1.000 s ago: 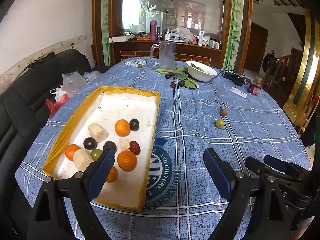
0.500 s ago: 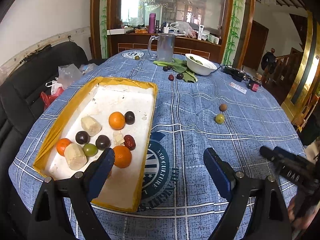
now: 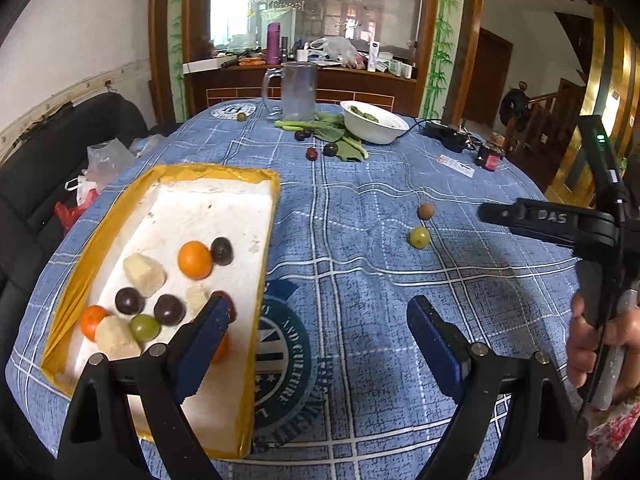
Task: Organize fruits
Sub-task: 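Move both open grippers toward the last green grape and tan fruit, then grasp the green grape with the left gripper while the right gripper grasps the tan fruit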
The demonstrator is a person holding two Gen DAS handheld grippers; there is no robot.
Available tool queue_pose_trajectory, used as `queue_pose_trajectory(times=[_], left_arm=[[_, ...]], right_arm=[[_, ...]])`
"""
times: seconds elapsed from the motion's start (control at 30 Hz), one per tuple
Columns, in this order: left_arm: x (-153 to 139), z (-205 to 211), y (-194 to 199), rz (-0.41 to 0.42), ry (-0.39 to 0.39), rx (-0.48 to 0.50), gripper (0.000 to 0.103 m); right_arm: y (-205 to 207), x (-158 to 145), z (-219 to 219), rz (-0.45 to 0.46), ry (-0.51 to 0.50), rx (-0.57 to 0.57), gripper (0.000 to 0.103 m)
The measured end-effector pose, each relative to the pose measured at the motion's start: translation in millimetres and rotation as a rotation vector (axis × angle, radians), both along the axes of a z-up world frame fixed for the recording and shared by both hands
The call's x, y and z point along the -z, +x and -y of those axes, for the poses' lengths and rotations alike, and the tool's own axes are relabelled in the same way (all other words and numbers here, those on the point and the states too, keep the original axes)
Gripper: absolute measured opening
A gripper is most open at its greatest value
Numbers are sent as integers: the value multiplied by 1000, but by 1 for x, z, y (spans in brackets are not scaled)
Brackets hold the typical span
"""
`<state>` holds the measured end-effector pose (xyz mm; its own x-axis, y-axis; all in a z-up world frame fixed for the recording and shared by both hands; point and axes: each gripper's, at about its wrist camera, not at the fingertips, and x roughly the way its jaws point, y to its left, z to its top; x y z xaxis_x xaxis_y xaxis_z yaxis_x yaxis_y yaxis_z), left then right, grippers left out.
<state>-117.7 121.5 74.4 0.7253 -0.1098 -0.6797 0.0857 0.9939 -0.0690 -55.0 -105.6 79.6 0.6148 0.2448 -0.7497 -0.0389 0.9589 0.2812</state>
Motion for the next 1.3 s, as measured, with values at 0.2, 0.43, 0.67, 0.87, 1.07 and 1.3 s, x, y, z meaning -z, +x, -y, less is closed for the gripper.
queue_pose_trajectory(times=[0.2,0.43,0.67,0.87,1.07,1.3], left_arm=[[6,11,18,-33,-25,19,90],[7,27,41,-70,-37,44,89],[23,53,72,-110,-75,111,89],[33,75,91,-107,-42,176,49],[44,79,99,-145,-73,200,47],[48,92,117,-169,-82,211,47]], right_arm=[[45,-7,9,13,11,11,69],[84,0,31,60,154,-26,47],[103,42,23,-41,157,-89,47],[105,57,-5,-70,96,-172,47],[102,61,-23,-63,2,-197,24],[103,55,-6,-65,40,-140,22]])
